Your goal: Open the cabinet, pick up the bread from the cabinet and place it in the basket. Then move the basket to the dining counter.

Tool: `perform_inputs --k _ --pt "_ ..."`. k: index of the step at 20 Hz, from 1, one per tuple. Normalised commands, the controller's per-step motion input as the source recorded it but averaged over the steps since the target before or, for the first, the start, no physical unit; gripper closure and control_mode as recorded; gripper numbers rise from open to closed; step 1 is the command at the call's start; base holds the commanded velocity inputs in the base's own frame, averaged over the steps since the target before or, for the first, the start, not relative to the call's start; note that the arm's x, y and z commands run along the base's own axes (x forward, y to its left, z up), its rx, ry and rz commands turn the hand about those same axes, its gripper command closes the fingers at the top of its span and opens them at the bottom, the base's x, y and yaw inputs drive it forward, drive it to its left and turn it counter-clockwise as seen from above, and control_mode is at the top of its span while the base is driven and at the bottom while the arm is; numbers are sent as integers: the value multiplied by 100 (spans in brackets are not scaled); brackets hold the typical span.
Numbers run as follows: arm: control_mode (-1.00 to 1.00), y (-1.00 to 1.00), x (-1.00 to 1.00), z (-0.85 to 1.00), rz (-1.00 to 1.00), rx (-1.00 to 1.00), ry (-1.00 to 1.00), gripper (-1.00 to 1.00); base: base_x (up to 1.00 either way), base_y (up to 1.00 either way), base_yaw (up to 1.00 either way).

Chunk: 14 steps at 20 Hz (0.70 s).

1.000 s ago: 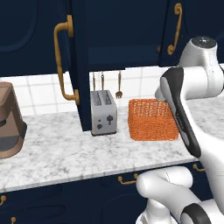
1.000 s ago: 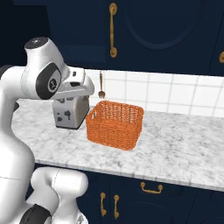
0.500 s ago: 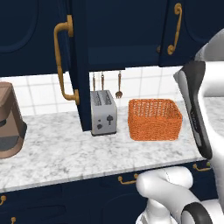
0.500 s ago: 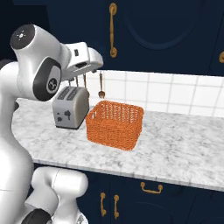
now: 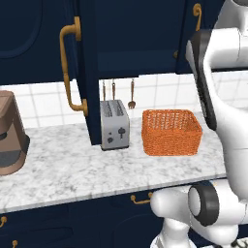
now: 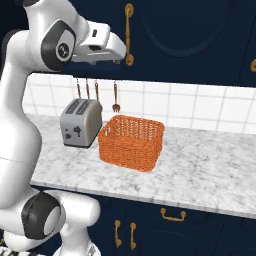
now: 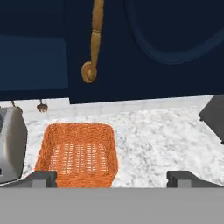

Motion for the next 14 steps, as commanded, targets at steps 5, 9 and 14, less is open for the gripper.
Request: perform_inputs --k 5,9,14 --pt "-100 -24 38 12 11 55 0 -100 0 0 0" --pt "-100 0 71 0 9 31 -6 -100 0 0 0" --pt "-100 -6 92 0 9 6 -14 -100 0 0 0"
